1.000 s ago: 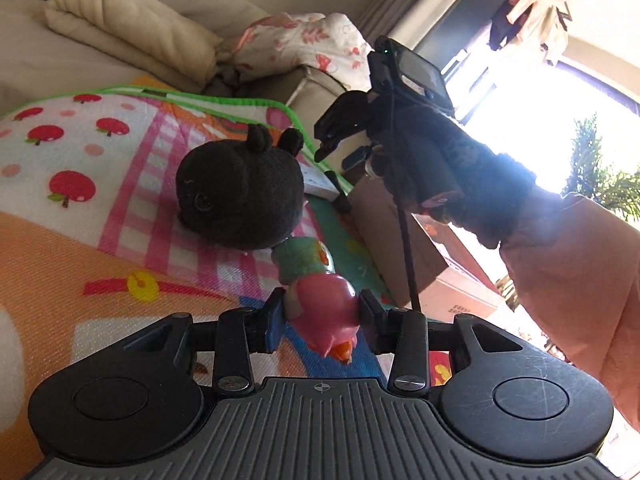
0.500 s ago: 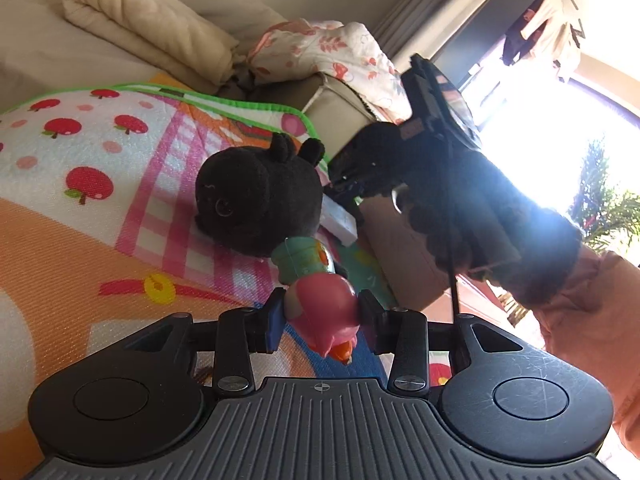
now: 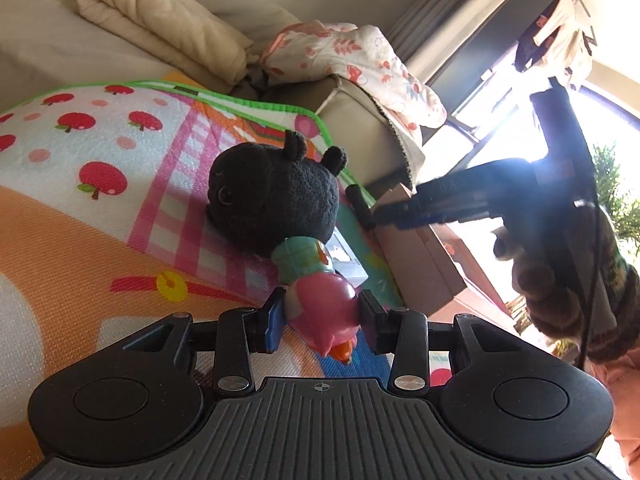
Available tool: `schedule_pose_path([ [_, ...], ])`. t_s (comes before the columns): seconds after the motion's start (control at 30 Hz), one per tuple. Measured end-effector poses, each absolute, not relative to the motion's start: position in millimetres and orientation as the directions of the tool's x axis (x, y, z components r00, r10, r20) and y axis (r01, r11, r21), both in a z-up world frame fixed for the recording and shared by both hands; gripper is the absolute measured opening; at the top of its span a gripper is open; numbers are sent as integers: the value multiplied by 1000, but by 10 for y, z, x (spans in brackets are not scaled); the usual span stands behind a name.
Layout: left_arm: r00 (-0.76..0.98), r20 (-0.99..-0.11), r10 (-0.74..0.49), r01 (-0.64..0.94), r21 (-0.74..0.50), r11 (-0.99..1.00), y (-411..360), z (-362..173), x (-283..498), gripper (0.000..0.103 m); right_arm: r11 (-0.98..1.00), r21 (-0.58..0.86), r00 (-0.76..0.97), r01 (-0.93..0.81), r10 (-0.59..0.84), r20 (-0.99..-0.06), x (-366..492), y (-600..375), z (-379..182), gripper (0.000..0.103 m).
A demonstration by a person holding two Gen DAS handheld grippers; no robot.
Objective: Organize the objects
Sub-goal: 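Grasp the black cylinder with the right tool while the left tool holds the figure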
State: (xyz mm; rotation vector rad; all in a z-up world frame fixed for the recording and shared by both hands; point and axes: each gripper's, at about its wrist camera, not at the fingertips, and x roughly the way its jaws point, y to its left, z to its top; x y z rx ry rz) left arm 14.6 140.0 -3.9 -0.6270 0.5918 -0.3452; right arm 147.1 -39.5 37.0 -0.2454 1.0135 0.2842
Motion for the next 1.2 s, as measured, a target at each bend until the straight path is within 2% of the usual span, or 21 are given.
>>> schedule_pose_path([
  [0.13, 783, -403, -473, 128, -640, 757, 1407, -38, 131, 43, 950, -206, 576, -234, -35, -817, 2143, -378, 312, 41],
  [0.27, 779, -396, -486, 128, -658, 742, 1430, -51, 138, 43, 963, -236, 538, -130, -131, -833, 2733, -465, 112, 41],
  [0.37, 774, -392, -497, 124, -676, 726, 1457, -67, 147, 43, 950, -275, 527, -150, -159, -835, 2873, -410, -9, 35],
  [0.43, 774, -389, -500, 124, -681, 722, 1463, -70, 147, 43, 941, -290, 515, -177, -162, -842, 2876, -347, -53, 22],
  [0.47, 774, -388, -501, 124, -682, 721, 1463, -71, 147, 43, 933, -304, 523, -193, -164, -836, 2835, -299, -53, 22],
  [0.57, 773, -388, -502, 123, -684, 719, 1464, -73, 154, 43, 929, -291, 551, -231, -122, -826, 2627, -262, 78, 22],
  [0.87, 774, -390, -499, 132, -672, 729, 1444, -52, 156, 43, 938, -35, 596, -346, 191, -780, 1102, -571, 768, 22],
  [1.07, 741, -421, -523, 222, -581, 783, 1180, 92, 62, 43, 936, 145, 548, -320, 307, -778, 125, -1105, 624, 22],
  [1.2, 685, -475, -553, 262, -547, 795, 914, 130, -8, 43, 945, 131, 572, -300, 288, -768, -386, -1465, 416, 22],
])
